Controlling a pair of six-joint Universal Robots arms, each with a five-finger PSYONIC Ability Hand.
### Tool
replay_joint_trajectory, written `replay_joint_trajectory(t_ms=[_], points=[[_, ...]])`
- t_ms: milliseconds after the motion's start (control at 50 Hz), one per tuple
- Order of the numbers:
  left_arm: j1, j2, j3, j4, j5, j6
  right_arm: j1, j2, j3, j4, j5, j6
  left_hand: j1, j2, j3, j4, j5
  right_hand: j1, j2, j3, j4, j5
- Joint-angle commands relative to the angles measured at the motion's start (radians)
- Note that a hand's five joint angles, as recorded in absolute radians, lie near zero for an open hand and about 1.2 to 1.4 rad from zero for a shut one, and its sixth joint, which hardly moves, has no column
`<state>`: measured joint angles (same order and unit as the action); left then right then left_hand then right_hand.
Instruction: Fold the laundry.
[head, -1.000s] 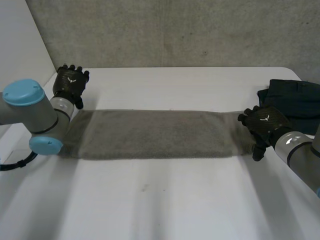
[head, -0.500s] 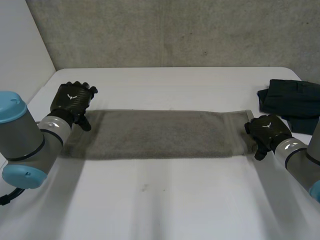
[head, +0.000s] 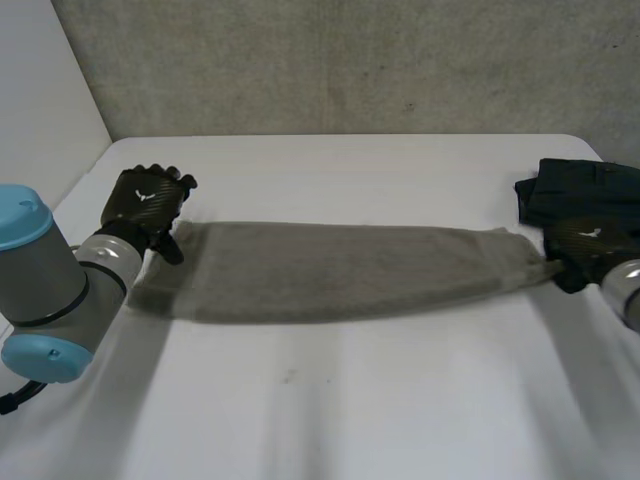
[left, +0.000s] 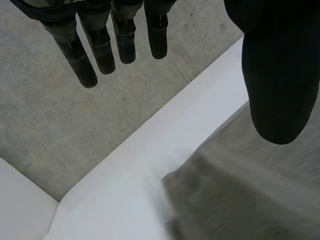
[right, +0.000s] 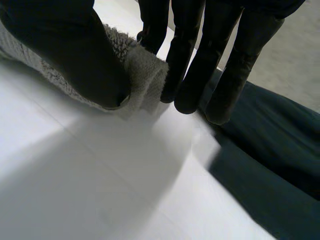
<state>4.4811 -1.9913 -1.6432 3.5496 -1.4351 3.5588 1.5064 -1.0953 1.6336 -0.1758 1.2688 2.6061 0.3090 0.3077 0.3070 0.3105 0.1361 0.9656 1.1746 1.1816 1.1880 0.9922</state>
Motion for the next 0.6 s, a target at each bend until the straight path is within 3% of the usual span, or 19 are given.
replay_joint_trajectory(t_ms=[20,100,140,160,200,220,280,320,360,380,600], points=[[0.012,0.046,-0.039,-0.002,0.002,0.0,-0.159,-0.038,0.035,0.029,-0.037,-0.218,0.022,0.023,0.024,0.02,0.02,0.431,0.222,0.215,0.208,0.229],[0.013,0.057,-0.053,-0.002,0.001,0.002,-0.172,-0.04,0.029,0.041,-0.049,-0.282,0.022,0.023,0.024,0.02,0.02,0.431,0.222,0.215,0.208,0.229],[0.012,0.06,-0.055,-0.002,0.001,0.002,-0.164,-0.043,0.02,0.045,-0.055,-0.259,0.022,0.023,0.024,0.02,0.02,0.169,-0.04,-0.047,-0.053,-0.032],[0.012,0.063,-0.056,-0.002,0.001,0.0,-0.152,-0.046,0.012,0.048,-0.058,-0.23,0.022,0.023,0.024,0.02,0.02,0.15,-0.059,-0.066,-0.072,-0.051],[0.009,0.068,-0.056,-0.002,-0.001,0.0,-0.14,-0.052,0.002,0.048,-0.065,-0.189,0.022,0.023,0.024,0.02,0.02,0.246,0.037,0.03,0.024,0.045],[0.009,0.071,-0.056,-0.002,-0.001,-0.002,-0.123,-0.064,-0.004,0.039,-0.072,-0.14,0.022,0.023,0.024,0.02,0.02,0.41,0.2,0.194,0.187,0.208],[0.007,0.083,-0.063,-0.002,-0.001,-0.002,-0.091,-0.104,-0.012,0.038,-0.092,-0.094,0.022,0.023,0.024,0.02,0.02,0.4,0.191,0.184,0.177,0.198],[0.007,0.089,-0.067,-0.002,-0.001,-0.002,-0.048,-0.139,-0.034,0.047,-0.083,-0.06,0.019,0.02,0.021,0.018,0.017,-0.039,-0.248,-0.255,-0.261,-0.24],[0.003,0.097,-0.07,-0.002,-0.001,-0.002,-0.023,-0.147,-0.052,0.064,-0.075,-0.051,0.007,0.009,0.009,0.006,0.006,-0.628,-0.837,-0.844,-0.85,-0.829],[0.001,0.098,-0.072,-0.002,-0.001,-0.002,-0.015,-0.147,-0.058,0.085,-0.065,-0.046,0.004,0.006,0.006,0.003,0.003,-0.791,-1.0,-1.007,-1.013,-0.992],[-0.01,0.108,-0.109,-0.002,0.002,-0.002,-0.028,-0.149,0.02,0.128,-0.045,-0.038,-0.013,-0.012,-0.011,-0.015,-0.015,-0.791,-1.0,-1.007,-1.013,-0.992]])
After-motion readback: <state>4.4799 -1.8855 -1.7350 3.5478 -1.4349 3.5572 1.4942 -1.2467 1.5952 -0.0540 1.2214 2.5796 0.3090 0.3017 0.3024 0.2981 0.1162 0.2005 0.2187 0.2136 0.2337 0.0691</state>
